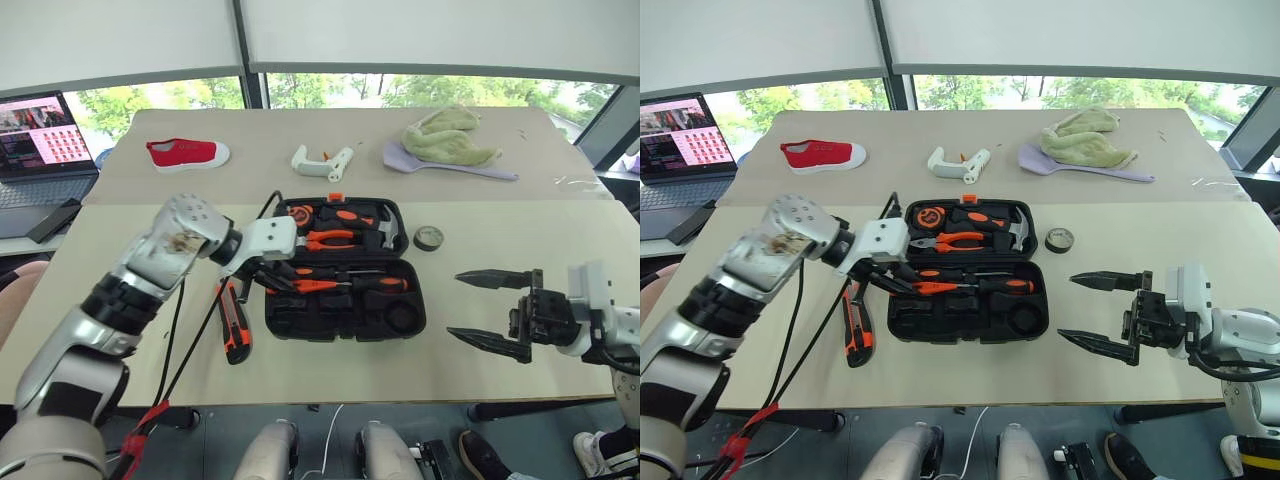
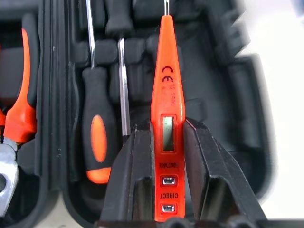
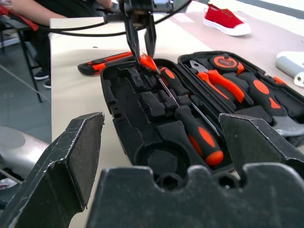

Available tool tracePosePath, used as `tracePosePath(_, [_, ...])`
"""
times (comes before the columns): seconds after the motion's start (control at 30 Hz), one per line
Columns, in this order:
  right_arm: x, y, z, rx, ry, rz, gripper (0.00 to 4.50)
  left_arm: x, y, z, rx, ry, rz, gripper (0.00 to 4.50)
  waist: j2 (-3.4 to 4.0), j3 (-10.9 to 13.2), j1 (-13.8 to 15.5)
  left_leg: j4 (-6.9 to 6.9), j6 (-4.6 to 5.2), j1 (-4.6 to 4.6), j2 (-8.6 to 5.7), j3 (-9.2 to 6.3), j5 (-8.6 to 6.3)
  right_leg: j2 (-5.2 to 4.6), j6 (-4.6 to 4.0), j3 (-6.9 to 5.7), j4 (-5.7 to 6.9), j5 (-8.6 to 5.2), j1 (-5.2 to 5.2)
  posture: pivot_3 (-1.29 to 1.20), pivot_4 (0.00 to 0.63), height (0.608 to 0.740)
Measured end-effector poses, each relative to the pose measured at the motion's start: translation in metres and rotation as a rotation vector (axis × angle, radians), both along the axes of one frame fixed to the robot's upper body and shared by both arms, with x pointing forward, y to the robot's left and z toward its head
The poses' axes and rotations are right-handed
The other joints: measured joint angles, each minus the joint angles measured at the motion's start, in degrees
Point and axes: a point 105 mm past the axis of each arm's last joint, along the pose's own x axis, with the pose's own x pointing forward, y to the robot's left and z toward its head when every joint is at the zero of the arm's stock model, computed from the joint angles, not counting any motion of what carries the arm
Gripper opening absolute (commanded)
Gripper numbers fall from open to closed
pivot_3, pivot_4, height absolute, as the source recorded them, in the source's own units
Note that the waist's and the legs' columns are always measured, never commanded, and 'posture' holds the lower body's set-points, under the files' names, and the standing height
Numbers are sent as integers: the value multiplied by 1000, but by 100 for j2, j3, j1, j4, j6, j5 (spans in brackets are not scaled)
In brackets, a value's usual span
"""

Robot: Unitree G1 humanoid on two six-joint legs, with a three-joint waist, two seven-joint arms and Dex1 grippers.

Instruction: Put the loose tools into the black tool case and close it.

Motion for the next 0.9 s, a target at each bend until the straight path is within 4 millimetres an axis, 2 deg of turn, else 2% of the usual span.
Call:
tracePosePath(0.2, [-6, 11, 3, 30, -3, -13, 4500, 11, -5, -4, 87, -30, 4, 420, -5, 3, 23, 23, 7, -2, -2, 0, -4, -1, 7, -4, 0, -1, 10, 0, 150, 740])
tracePosePath(0.5, [-6, 14, 4, 43, -1, -47, 4500, 8, -17, -9, 102, 24, 21, 420, -5, 3, 23, 29, 11, 10, -1, 0, -6, -1, 10, -5, 0, -2, 25, 0, 150, 740])
tracePosePath(0.77, [-5, 17, 5, 57, -7, -53, 4500, 6, -22, -20, 103, 84, 170, 420, -5, 3, 21, 45, 14, 11, 0, 0, -8, 0, 12, -5, 5, -2, 30, 0, 150, 740])
tracePosePath(0.9, [-3, 18, 7, 60, -19, -51, 4500, 4, -22, -20, 107, 76, 179, 420, -4, 2, 22, 54, 18, 11, 0, -1, -11, 0, 12, -5, 7, -2, 32, 0, 150, 740])
